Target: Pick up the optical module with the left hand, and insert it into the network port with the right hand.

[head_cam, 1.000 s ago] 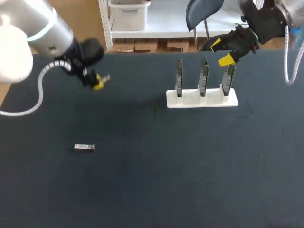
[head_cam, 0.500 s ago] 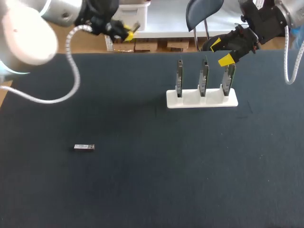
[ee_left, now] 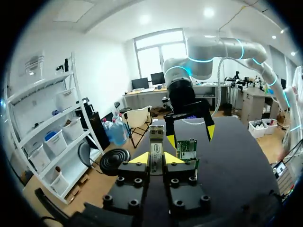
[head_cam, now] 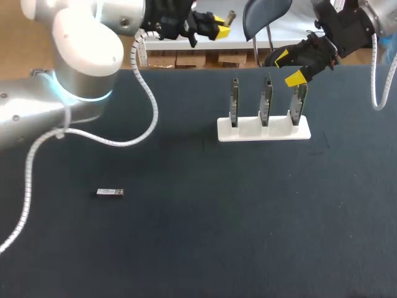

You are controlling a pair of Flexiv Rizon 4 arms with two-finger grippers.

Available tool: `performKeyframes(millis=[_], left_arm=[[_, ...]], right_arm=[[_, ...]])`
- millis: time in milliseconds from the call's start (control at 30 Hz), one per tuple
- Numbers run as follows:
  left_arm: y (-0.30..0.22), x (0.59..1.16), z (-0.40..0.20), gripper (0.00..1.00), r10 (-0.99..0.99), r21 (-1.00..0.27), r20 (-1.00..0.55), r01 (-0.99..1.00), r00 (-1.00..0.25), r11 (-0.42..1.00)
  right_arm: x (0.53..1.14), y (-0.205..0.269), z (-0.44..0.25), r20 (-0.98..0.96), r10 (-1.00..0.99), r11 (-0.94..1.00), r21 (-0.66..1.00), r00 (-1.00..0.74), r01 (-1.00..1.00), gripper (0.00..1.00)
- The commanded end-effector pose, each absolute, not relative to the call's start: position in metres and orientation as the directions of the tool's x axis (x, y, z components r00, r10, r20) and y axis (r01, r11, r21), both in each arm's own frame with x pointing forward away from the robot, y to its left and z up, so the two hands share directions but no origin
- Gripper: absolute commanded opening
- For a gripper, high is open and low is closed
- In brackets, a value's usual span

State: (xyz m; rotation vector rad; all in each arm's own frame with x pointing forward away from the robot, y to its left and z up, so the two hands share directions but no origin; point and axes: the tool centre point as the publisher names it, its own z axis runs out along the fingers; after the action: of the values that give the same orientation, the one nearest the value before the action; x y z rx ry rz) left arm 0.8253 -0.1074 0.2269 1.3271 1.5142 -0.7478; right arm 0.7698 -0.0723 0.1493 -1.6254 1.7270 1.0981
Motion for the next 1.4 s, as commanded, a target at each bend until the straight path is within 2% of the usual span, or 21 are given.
performKeyframes(millis=[33,200,500,967,1400], left_arm=[[-0.118,0.831,0.222,0.0,0.128,0.101,-0.988,0.986,0.084,0.129],[-0.135,0.823,0.219,0.0,0.073,0.051,-0.996,0.995,0.045,0.087],[-0.155,0.81,0.217,0.0,0.057,0.035,-0.998,0.998,0.033,0.044],[-0.168,0.797,0.203,0.0,0.104,0.036,-0.994,0.994,0.025,0.103],[-0.184,0.789,0.191,0.0,0.092,0.023,-0.996,0.995,0.014,0.098]], right_arm=[[0.768,-0.072,0.149,-0.821,-0.554,-0.048,0.201,-0.142,-0.978,1.0],[0.768,-0.072,0.149,-0.821,-0.554,-0.048,0.201,-0.142,-0.978,1.0],[0.768,-0.072,0.149,-0.821,-0.554,-0.048,0.201,-0.142,-0.978,1.0],[0.768,-0.072,0.149,-0.821,-0.554,-0.048,0.201,-0.142,-0.978,1.0],[0.768,-0.072,0.149,-0.821,-0.554,-0.048,0.201,-0.142,-0.978,1.0]])
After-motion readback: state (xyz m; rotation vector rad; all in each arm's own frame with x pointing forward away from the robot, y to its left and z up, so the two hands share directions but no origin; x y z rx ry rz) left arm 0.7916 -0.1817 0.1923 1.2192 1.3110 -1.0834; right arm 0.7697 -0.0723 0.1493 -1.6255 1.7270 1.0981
